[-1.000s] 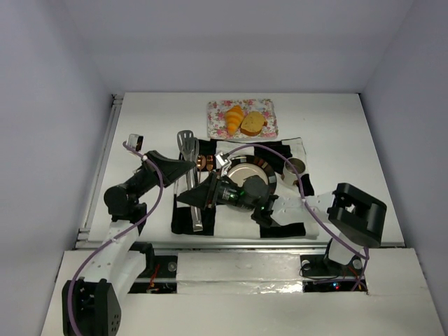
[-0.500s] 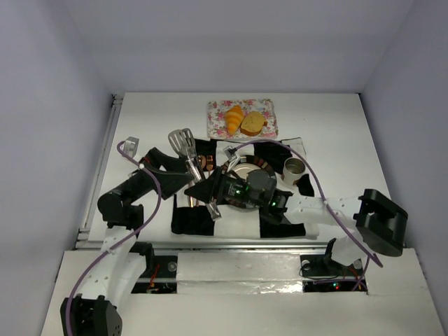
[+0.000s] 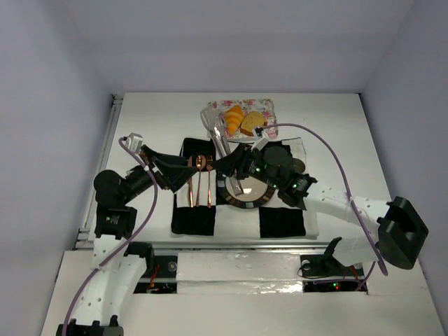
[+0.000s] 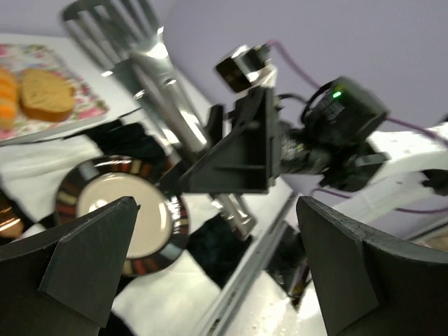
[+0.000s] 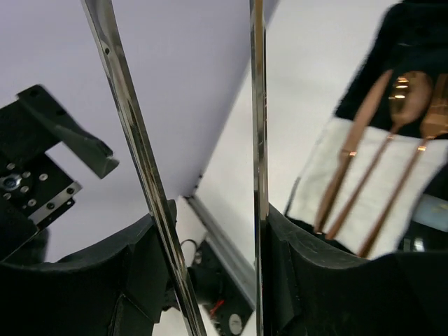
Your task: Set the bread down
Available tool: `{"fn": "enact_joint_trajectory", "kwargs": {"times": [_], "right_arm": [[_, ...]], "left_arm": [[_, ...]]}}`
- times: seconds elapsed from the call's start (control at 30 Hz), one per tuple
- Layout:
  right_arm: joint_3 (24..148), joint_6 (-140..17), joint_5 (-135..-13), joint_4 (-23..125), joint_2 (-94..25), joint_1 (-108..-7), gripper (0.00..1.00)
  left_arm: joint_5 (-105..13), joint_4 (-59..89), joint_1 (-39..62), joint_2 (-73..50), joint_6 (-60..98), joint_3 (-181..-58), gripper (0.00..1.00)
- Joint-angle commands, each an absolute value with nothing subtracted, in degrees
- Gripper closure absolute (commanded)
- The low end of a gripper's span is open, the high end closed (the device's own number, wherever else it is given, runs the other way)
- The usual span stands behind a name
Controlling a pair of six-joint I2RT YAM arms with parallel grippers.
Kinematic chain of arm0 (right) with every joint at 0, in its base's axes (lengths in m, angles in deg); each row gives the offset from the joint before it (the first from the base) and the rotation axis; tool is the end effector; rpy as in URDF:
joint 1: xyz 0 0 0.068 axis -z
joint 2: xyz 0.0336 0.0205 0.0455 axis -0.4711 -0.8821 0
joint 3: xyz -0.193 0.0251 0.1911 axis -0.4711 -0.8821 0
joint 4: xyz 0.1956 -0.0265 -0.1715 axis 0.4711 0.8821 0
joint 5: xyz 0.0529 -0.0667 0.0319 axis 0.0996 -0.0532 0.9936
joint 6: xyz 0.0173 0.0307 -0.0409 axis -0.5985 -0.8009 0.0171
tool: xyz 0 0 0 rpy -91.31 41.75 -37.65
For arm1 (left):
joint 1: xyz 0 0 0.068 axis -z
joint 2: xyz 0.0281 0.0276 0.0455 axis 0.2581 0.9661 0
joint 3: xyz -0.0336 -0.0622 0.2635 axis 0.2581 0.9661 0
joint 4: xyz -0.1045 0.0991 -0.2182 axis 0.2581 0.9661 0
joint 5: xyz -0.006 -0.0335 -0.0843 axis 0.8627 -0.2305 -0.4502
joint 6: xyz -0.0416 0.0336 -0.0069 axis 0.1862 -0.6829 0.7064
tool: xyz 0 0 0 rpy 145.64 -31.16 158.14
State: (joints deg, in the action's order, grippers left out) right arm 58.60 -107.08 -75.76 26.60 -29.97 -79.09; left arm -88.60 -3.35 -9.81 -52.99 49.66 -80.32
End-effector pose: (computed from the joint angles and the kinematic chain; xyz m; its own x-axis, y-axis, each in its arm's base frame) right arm 0.1934 0.2441 0.2996 -0.6907 0.4007 -0.6020 -0.4696 0.3845 0.7947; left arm 0.1329 -0.0397 0.3494 -0.2748 -0.4006 -0.8741 0.8081 0.3965 -0.4357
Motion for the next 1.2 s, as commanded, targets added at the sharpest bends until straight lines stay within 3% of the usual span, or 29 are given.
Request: {"fn": "enact_joint_trajectory", "kwargs": {"times": [0.0, 0.17, 0.5, 0.83, 1.17], "right_arm": [[63.5, -103.3, -76.4, 36.4, -28.6, -75.3, 0.46], [69.3, -96.7, -76.6, 50.5, -31.7, -66.8, 0.46], [86.2, -85.9, -72.5, 75.6, -47.1, -52.4, 0.48], [100.4, -85.2, -68.6, 87.9, -60.7, -45.9, 0.49], [101.3, -85.7, -68.1, 92.1, -62.7, -43.5, 0.49]], "left_arm": [[-83.5, 9.6, -9.8, -53.0, 38.1, -83.5, 0.01], [-75.0, 20.7, -9.8, -54.7, 30.4, -83.4, 0.01], [-70.8, 20.2, -9.3, -58.9, 29.9, -79.5, 0.01], [-68.6, 20.5, -5.7, -63.1, 29.6, -79.3, 0.01], [-67.6, 20.5, -3.5, -65.0, 29.5, -79.4, 0.01]]}}
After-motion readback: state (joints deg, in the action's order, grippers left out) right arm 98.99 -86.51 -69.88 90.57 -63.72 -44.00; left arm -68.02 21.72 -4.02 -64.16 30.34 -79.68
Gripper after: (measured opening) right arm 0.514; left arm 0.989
